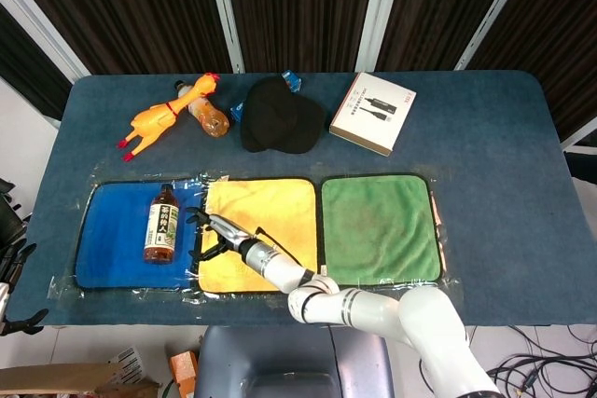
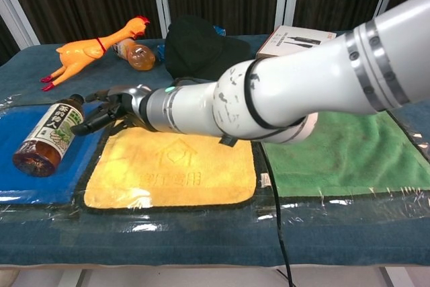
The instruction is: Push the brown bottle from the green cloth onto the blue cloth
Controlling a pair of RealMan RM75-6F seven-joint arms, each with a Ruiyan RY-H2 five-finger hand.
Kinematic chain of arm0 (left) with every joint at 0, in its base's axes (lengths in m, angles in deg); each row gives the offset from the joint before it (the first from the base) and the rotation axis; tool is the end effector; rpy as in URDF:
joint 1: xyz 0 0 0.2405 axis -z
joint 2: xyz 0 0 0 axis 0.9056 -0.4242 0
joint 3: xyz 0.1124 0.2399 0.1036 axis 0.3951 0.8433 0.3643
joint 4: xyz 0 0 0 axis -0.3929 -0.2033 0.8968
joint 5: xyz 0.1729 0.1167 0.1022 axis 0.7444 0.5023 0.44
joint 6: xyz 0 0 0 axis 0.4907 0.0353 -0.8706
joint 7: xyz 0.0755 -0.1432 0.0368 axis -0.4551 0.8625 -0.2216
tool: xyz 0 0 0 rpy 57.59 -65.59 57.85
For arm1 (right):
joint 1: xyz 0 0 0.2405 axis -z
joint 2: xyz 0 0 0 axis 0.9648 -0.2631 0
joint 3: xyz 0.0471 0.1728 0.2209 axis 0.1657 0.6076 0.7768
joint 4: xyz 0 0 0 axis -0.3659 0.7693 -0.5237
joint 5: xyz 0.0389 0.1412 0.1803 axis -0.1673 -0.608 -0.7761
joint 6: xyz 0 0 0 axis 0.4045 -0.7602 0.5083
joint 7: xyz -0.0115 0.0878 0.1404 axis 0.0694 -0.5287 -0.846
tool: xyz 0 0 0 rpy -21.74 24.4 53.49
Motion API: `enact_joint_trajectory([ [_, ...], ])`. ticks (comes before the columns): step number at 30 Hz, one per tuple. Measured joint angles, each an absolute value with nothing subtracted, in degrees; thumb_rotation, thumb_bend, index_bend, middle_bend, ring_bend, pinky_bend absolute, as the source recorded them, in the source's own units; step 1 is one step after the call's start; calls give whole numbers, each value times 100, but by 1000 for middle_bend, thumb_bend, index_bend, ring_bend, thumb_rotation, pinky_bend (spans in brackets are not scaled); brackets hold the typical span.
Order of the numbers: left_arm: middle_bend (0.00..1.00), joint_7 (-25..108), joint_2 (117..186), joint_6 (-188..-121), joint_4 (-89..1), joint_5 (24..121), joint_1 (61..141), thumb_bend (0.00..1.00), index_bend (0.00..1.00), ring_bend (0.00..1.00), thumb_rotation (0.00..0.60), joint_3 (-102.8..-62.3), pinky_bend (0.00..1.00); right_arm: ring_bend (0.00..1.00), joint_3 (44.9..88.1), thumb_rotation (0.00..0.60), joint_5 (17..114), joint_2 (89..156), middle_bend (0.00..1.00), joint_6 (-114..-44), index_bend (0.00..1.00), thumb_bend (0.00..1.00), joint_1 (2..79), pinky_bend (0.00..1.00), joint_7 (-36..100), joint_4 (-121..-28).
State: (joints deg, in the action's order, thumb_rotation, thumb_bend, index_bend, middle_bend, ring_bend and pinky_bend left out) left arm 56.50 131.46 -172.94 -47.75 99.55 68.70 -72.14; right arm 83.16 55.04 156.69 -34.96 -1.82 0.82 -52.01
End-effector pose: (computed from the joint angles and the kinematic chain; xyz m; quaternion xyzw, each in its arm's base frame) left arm -0.4133 0.1829 0.1773 -0.6231 -0.4056 -0.3346 0.5790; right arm 0.0760 -0.4089 -0.2216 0.5979 -0.7083 0.3737 0.0348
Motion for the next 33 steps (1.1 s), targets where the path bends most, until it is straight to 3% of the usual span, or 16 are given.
enact_joint_trajectory([
  [4, 0, 5787, 13154, -17371, -4742, 9996, 6846, 32, 0, 0, 600, -7218, 83, 72, 8144, 600, 5735, 15288, 102, -3843, 0, 312, 118, 123, 386, -5794],
  [10, 0, 6037, 13182, -17472, -4727, 10161, 6872, 32, 0, 0, 600, -7228, 83, 50, 7563, 600, 6395, 14101, 89, -5234, 0, 306, 1129, 114, 1175, -7493],
  [14, 0, 6004, 13197, -17487, -4886, 10247, 6917, 32, 0, 0, 600, -7226, 83, 12, 6898, 600, 7005, 12733, 40, -6328, 0, 307, 2101, 83, 1868, -8895],
  [20, 0, 5511, 13230, -17358, -5339, 10231, 6974, 31, 0, 0, 600, -7218, 83, 0, 5784, 600, 7586, 10990, 0, -7878, 0, 307, 3561, 39, 3817, -9825],
  [26, 0, 4674, 13299, -17210, -5770, 10187, 7008, 35, 0, 0, 600, -7188, 83, 0, 5173, 600, 7884, 10728, 0, -9838, 0, 307, 5218, 15, 5293, -9864],
  [33, 0, 4347, 13333, -17382, -5984, 10443, 6973, 35, 0, 0, 600, -7100, 83, 0, 4908, 600, 8362, 10640, 0, -10529, 0, 306, 5982, 2, 4524, -9528],
])
